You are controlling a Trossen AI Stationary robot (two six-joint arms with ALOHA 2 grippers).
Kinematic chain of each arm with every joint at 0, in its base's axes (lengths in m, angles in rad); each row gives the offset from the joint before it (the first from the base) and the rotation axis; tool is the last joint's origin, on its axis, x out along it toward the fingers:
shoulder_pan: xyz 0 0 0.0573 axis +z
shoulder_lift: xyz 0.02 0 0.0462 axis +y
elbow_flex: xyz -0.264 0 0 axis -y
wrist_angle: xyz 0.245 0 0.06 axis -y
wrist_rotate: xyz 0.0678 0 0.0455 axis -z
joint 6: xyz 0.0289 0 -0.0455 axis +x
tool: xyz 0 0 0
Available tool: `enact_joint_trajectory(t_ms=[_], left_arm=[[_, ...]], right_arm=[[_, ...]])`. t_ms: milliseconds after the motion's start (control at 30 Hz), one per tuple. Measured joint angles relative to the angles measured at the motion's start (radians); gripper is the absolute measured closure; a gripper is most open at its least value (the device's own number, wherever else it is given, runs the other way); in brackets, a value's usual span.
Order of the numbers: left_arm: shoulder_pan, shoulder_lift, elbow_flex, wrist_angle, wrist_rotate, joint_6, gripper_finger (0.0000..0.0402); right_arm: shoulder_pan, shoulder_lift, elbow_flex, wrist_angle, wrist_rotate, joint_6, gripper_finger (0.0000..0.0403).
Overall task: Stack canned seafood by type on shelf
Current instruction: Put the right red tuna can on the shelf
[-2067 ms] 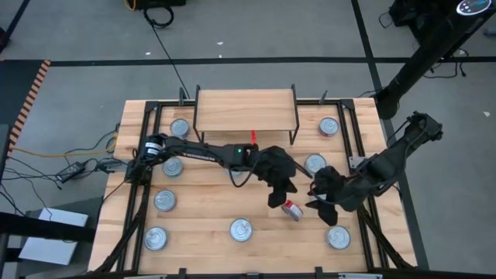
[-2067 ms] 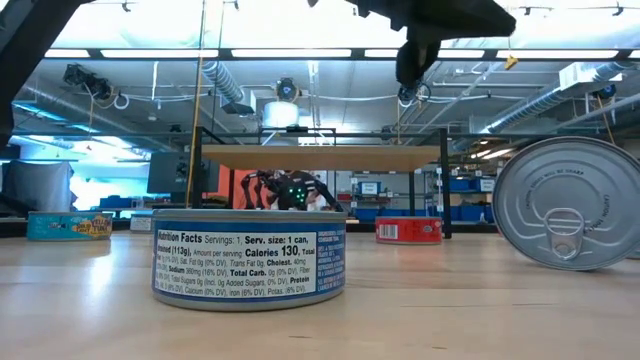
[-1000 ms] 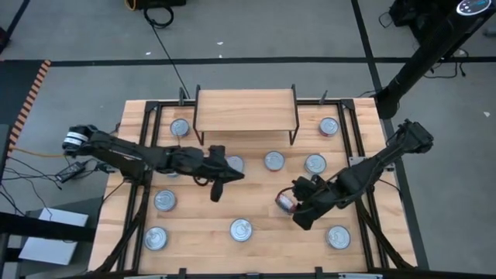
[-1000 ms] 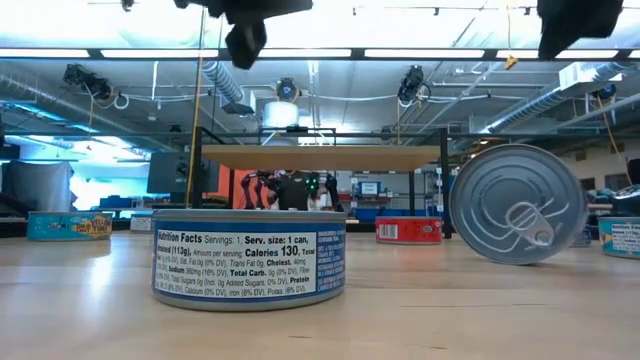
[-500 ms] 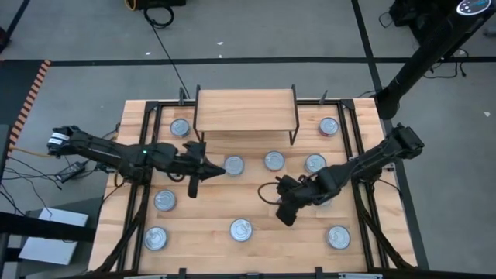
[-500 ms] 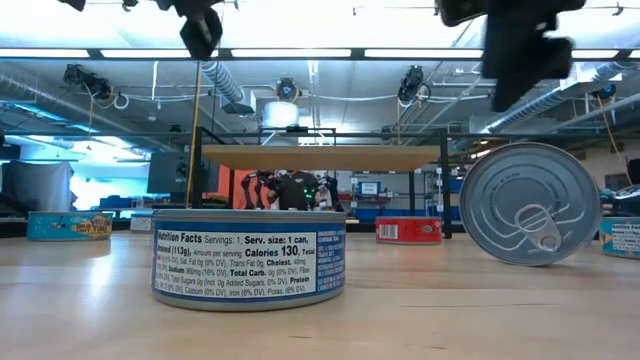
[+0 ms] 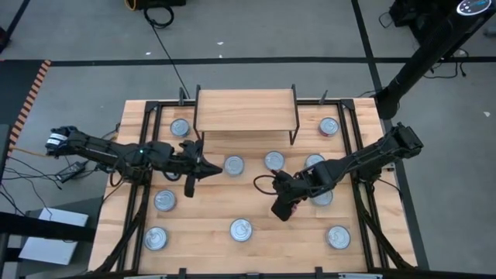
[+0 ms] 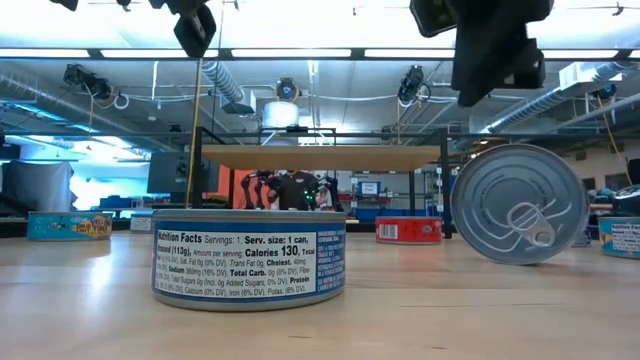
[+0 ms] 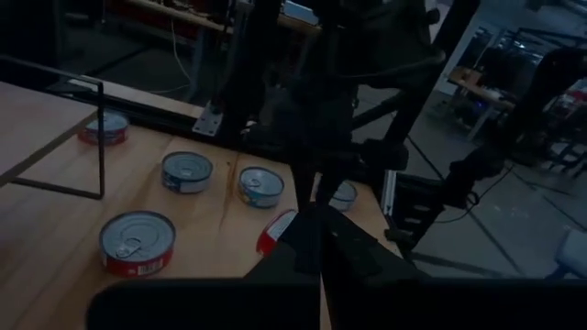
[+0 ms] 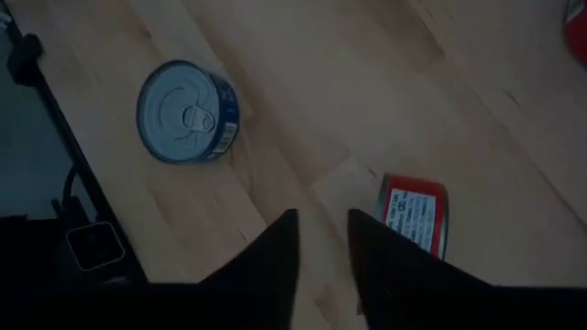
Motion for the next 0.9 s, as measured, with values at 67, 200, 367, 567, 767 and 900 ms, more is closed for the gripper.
enact_joint_trajectory(t_ms=[67, 200, 367, 567, 767, 900], left_arm=[[0.006, 0.0, 0.0, -0.001, -0.004, 0.001, 0.0402], [0.014, 0.0, 0.0, -0.001, -0.051, 0.021, 0.0402], [0.015, 0.0, 0.0, -0.001, -0.066, 0.022, 0.0399], [0.015, 0.01, 0.001, -0.012, -0.118, 0.049, 0.0397], [0.015, 0.014, 0.002, -0.03, -0.119, 0.049, 0.0397], [0.015, 0.013, 0.002, -0.023, -0.119, 0.049, 0.0396]], right_arm=[[0.0, 0.0, 0.0, -0.001, -0.008, 0.018, 0.0355], [0.008, 0.0, 0.0, -0.037, 0.029, 0.068, 0.0394], [0.018, -0.001, 0.0, -0.097, -0.024, 0.15, 0.0331], [0.047, -0.001, 0.0, -0.171, -0.058, 0.189, 0.0199], [0.06, 0.011, 0.0, -0.17, -0.028, 0.169, 0.0104], [0.059, 0.06, 0.0, -0.144, -0.016, 0.131, 0.0088]])
